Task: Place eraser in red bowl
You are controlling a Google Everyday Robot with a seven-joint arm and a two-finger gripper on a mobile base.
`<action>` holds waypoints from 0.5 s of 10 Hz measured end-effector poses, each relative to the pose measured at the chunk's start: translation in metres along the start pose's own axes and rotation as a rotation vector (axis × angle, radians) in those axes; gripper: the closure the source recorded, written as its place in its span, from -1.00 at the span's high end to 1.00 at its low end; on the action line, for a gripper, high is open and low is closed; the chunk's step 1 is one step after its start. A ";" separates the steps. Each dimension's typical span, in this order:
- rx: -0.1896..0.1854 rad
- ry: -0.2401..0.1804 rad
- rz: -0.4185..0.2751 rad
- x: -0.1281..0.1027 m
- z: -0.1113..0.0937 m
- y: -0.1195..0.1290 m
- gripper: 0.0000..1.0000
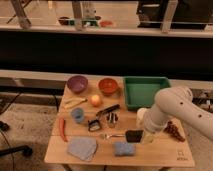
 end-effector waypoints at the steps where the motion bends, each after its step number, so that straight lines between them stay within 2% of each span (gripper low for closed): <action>1: 0.000 0.000 0.002 0.001 0.000 0.000 -0.73; 3: 0.000 0.001 0.006 0.002 0.000 0.001 -0.73; 5: 0.017 -0.038 0.030 0.003 0.004 -0.009 -0.73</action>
